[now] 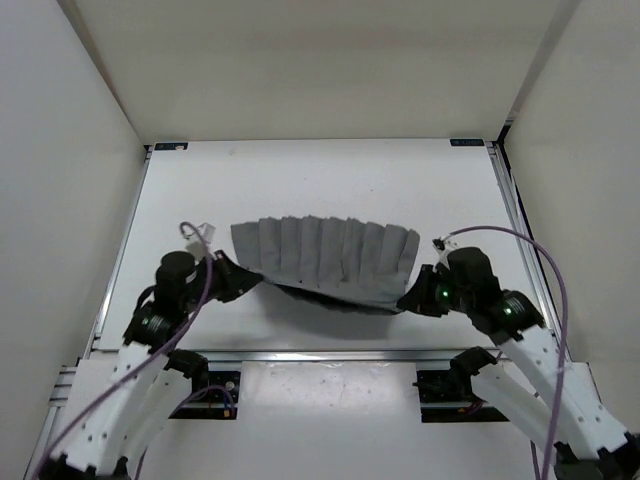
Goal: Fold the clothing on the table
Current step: Fold the skirt
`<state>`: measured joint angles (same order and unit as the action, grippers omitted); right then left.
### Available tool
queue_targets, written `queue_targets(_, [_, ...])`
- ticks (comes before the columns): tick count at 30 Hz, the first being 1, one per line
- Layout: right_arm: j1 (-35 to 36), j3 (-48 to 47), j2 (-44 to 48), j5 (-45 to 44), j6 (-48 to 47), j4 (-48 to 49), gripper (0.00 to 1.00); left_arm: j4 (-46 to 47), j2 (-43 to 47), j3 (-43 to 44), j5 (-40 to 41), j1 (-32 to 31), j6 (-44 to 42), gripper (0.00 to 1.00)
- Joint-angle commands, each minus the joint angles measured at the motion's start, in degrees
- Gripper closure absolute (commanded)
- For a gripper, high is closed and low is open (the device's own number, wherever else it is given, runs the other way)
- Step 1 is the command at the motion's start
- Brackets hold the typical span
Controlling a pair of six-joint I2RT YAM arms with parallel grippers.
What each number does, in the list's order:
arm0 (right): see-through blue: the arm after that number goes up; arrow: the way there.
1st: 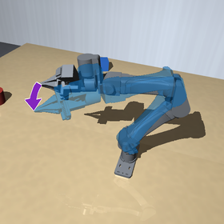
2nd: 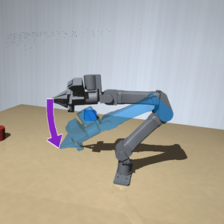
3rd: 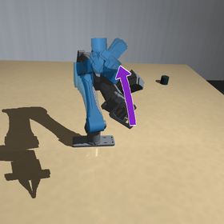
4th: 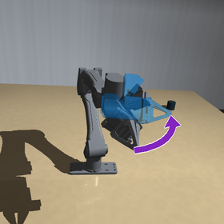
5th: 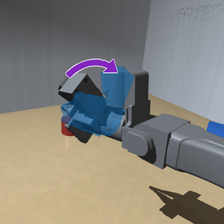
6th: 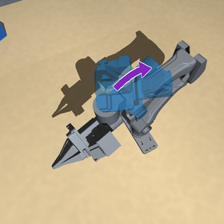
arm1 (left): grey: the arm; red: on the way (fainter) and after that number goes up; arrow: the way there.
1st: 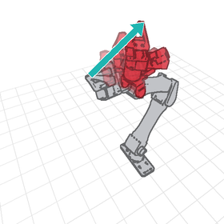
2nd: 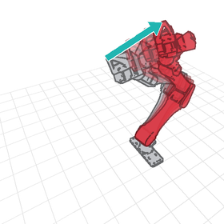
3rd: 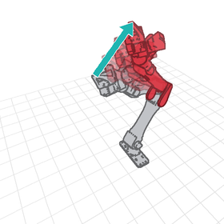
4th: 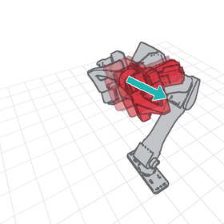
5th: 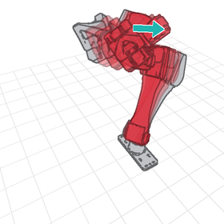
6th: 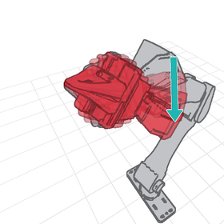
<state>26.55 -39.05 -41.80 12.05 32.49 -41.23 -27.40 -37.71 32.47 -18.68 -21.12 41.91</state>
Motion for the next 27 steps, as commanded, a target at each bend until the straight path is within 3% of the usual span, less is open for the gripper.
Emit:
queue_targets(1, [3.0, -1.6, 6.8, -6.7, 8.4, -9.1, 1.00, -9.8, 9.1, 1.1, -0.3, 6.4, 2.7, 1.00])
queue_targets(2, [2.0, -2.0, 6.7, -6.3, 8.4, -8.9, 1.00, -10.6, 8.2, 2.1, -1.1, 8.9, 2.0, 1.00])
queue_targets(4, [-1.9, -2.6, 3.9, -2.9, 5.9, -5.0, 1.00, -8.2, 5.5, 2.2, 1.2, 6.9, 2.3, 1.00])
queue_targets(9, [-18.5, -1.8, -10.5, 8.9, -0.1, 10.0, 1.00, -0.1, -10.3, 5.3, 7.7, 4.6, 0.5, 1.00])
queue_targets(17, [-16.9, -10.6, -28.8, 7.7, -2.6, 19.9, 1.00, -0.4, -23.3, 12.0, 14.3, 6.4, -3.0, 1.00])
queue_targets(27, [-15.3, -19.0, -42.6, 9.9, -3.1, 23.8, 1.00, -3.3, -24.3, 12.4, 18.5, 6.0, -2.3, 1.00])
